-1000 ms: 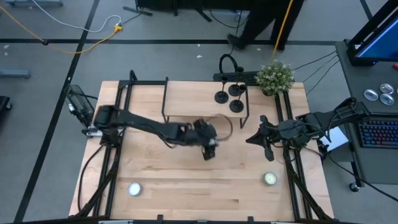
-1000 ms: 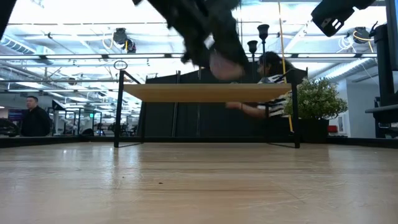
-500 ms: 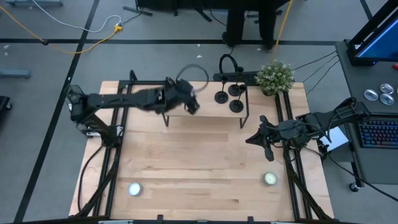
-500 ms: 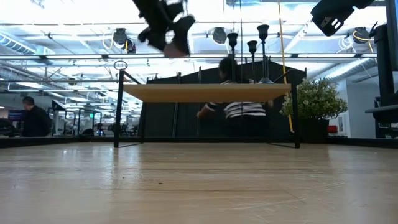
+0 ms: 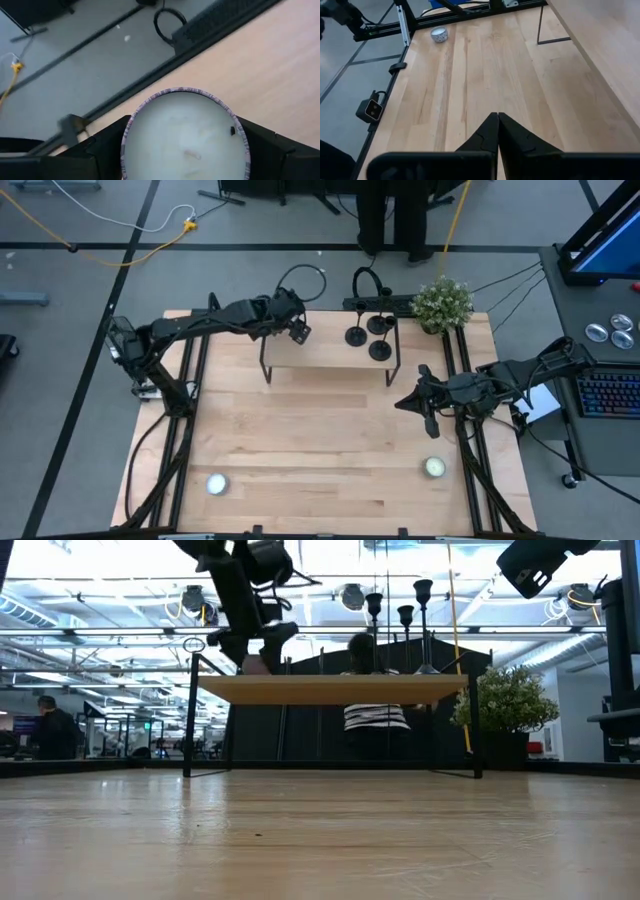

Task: Pick & Place candle stick holders
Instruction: Put the red scented candle on the shelf

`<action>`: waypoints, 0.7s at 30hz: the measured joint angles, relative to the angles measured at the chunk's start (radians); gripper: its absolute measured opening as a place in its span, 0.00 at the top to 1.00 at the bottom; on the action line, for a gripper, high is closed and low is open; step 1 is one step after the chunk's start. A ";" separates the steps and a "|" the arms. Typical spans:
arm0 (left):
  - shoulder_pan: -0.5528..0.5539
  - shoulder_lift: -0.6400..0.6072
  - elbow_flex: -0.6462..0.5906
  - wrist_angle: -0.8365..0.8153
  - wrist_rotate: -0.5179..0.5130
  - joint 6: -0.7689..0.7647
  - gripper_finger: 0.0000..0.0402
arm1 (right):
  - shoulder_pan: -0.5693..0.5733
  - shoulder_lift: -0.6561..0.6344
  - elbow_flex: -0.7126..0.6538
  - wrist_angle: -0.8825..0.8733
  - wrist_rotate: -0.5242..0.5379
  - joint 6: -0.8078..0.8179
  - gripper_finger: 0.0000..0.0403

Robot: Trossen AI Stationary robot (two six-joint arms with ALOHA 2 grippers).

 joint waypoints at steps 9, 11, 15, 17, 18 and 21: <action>0.016 0.080 0.002 0.026 -0.002 0.003 0.27 | 0.000 0.000 0.000 0.000 -0.001 0.011 1.00; 0.019 0.084 0.003 0.027 0.000 0.001 0.27 | 0.000 0.000 0.000 0.000 -0.002 0.011 1.00; 0.020 0.091 0.003 0.022 -0.001 -0.008 0.27 | 0.000 0.000 0.000 0.000 -0.002 0.011 1.00; 0.020 0.091 0.003 0.003 -0.004 -0.023 0.27 | 0.000 0.000 0.000 0.000 -0.002 0.011 1.00; 0.020 0.091 0.003 -0.005 -0.005 -0.030 0.27 | 0.000 0.000 0.000 0.000 -0.002 0.011 1.00; 0.019 0.090 0.004 -0.031 -0.008 -0.049 0.27 | 0.000 0.000 0.000 0.000 -0.003 0.011 1.00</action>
